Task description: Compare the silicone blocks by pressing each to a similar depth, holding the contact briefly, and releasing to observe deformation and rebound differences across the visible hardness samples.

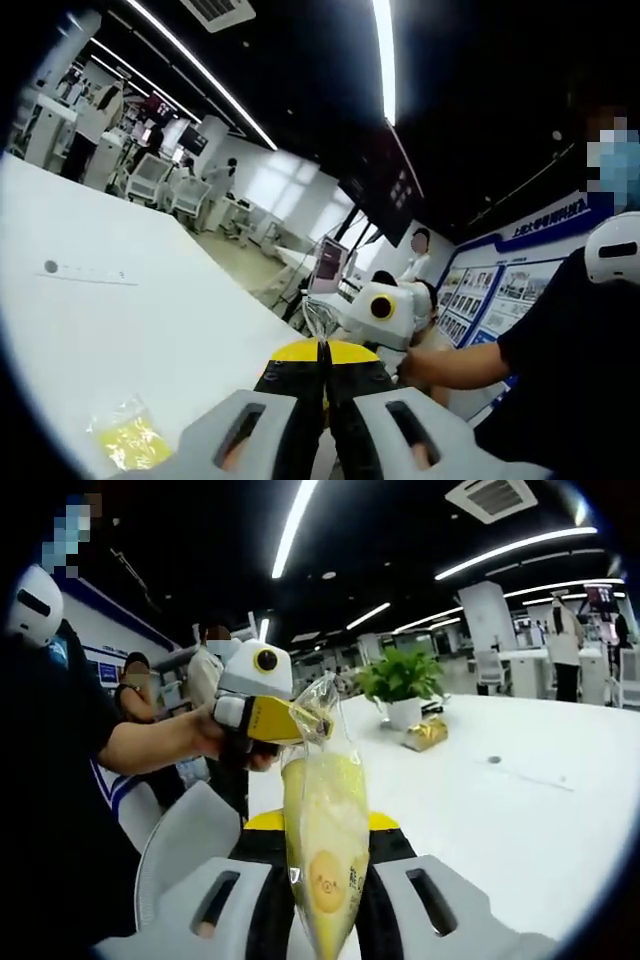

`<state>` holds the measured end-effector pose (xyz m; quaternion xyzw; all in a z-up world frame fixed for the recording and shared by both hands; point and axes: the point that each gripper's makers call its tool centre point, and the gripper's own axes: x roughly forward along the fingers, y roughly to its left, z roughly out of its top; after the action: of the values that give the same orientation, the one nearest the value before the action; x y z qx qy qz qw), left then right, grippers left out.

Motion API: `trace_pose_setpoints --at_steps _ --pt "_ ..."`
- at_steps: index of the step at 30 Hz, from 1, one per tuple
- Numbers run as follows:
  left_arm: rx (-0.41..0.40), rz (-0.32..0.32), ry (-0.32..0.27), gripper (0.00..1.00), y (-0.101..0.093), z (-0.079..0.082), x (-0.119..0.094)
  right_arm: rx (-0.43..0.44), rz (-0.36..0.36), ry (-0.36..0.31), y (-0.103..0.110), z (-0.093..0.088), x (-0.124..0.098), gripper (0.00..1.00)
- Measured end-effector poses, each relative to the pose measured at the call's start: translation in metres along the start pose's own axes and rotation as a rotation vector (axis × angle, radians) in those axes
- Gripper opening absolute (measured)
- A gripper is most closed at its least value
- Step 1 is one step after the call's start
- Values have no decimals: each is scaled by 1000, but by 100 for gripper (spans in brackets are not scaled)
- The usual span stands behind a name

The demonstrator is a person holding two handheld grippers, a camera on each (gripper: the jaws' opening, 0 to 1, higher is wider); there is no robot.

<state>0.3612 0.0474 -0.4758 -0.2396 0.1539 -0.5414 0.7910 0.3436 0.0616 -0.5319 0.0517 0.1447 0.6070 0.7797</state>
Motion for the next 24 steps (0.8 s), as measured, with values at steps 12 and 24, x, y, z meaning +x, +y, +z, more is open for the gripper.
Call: trace_pose_setpoints --at_steps 12,24 --pt "7 -2 3 0 -1 0 3 -14 -6 8 -2 0 -3 10" --pt "10 -4 5 0 -6 -1 4 3 -14 -26 0 0 -6 15"
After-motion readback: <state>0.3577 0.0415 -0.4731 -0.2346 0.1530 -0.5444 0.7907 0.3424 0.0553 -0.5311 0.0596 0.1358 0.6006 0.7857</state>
